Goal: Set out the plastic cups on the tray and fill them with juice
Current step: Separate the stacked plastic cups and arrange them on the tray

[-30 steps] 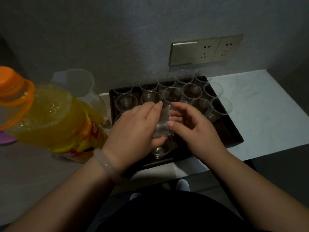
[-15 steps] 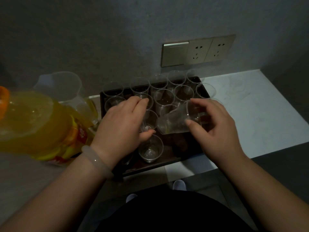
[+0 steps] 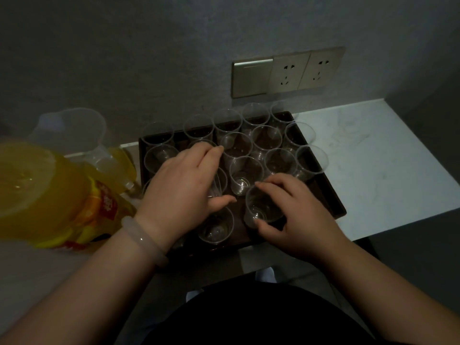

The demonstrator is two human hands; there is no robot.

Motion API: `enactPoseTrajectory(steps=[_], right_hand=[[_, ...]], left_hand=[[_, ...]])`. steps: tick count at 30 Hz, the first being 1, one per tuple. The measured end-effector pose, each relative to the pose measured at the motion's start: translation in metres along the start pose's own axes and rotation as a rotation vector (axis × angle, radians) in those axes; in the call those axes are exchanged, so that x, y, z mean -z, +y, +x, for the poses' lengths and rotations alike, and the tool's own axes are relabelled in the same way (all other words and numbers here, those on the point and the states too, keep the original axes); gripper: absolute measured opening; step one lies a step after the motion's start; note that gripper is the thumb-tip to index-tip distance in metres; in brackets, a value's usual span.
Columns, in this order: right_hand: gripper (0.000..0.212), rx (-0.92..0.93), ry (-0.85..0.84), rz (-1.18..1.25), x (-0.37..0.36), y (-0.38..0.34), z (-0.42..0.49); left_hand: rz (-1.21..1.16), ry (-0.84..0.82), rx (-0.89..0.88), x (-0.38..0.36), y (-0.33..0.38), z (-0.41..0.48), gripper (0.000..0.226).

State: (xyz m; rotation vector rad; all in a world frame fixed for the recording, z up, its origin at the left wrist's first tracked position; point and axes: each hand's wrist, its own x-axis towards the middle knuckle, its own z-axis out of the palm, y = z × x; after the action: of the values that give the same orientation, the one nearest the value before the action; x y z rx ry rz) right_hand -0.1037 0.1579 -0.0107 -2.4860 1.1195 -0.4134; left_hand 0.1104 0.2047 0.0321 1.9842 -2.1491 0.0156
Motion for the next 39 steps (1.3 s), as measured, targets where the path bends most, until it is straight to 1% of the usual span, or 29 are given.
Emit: enactPoseTrajectory(steps=[6,12,19,22,25,28,31,33,35,37,39], right_hand=[[0.061,0.059,-0.031,-0.036,-0.012,0.004,-0.003],[0.058,0.064,-0.029,-0.044,-0.016,0.005,-0.004],[0.063,0.051,-0.009,-0.026,-0.015,0.007,-0.007],[0.063,0.004,0.068,0.064,-0.007,0.004,-0.007],[0.063,-0.026,0.100,0.245,0.006,-0.005,0.000],[0.069,-0.014,0.069,0.379,0.013,-0.013,0.013],[0.075,-0.053,0.011,0.502,0.017,-0.017,0.022],[0.067,-0.053,0.004,0.617,0.019,-0.017,0.024],[0.060,-0.057,0.017,0.704,0.021,-0.016,0.023],[0.055,-0.092,0.063,0.779,0.023,-0.013,0.021],[0.052,-0.152,0.131,0.804,0.026,-0.007,0.020]], left_hand=[[-0.006,-0.016,-0.006,-0.001,0.004,0.001,0.081],[-0.004,-0.007,-0.003,-0.001,0.007,0.002,0.081],[-0.017,-0.031,0.001,-0.002,0.010,0.000,0.086],[-0.033,-0.032,-0.014,-0.002,0.012,0.000,0.088],[-0.068,-0.039,-0.065,-0.002,0.016,0.003,0.085],[-0.104,-0.027,-0.120,0.000,0.025,0.006,0.083],[-0.121,-0.014,-0.156,-0.001,0.032,0.007,0.099],[-0.121,-0.003,-0.155,-0.002,0.034,0.007,0.101],[-0.117,0.005,-0.151,-0.001,0.034,0.008,0.094],[-0.092,0.007,-0.149,-0.002,0.034,0.009,0.091],[-0.050,-0.007,-0.130,-0.003,0.031,0.010,0.096]])
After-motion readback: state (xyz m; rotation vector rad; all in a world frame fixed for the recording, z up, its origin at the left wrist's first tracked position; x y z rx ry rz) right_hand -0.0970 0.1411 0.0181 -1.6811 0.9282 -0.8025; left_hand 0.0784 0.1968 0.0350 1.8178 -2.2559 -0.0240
